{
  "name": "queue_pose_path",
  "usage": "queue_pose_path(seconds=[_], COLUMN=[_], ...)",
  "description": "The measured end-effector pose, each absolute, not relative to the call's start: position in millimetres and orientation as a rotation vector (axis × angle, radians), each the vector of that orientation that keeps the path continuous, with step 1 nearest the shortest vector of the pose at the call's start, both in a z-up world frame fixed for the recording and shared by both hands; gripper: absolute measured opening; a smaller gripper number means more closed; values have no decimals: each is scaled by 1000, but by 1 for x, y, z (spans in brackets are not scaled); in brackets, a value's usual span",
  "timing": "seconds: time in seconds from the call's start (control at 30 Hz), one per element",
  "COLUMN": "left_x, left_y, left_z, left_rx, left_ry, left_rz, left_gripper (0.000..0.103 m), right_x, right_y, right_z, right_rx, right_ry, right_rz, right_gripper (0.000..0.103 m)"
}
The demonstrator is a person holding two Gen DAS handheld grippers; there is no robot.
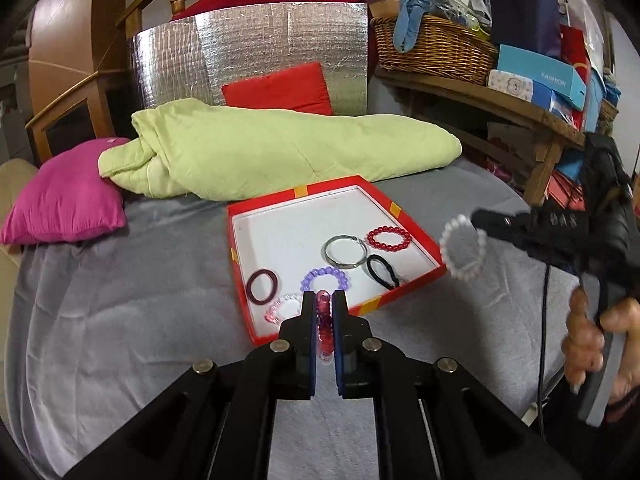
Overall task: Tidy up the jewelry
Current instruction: 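Carry the pink-purple and white bracelets over the red box with both tools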
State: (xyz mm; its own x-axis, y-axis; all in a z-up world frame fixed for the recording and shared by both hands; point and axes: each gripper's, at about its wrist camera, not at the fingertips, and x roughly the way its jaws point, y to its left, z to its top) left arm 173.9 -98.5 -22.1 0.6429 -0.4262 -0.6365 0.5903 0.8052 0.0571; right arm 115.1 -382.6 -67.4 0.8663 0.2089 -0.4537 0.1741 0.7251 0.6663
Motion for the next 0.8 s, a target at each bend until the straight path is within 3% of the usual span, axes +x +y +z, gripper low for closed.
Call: queue_pose_path(seconds=[0.8], left_x=[301], left_y=[-163], left_z=[-44], left_rx=[485], left_ry=[670], left_rz=[-474], left_gripper=[8], right_x=[272], right_y=[-398], right_z=[-89], right_rx=[952], right_ry=[531], right_rz=[59], right_gripper=[11])
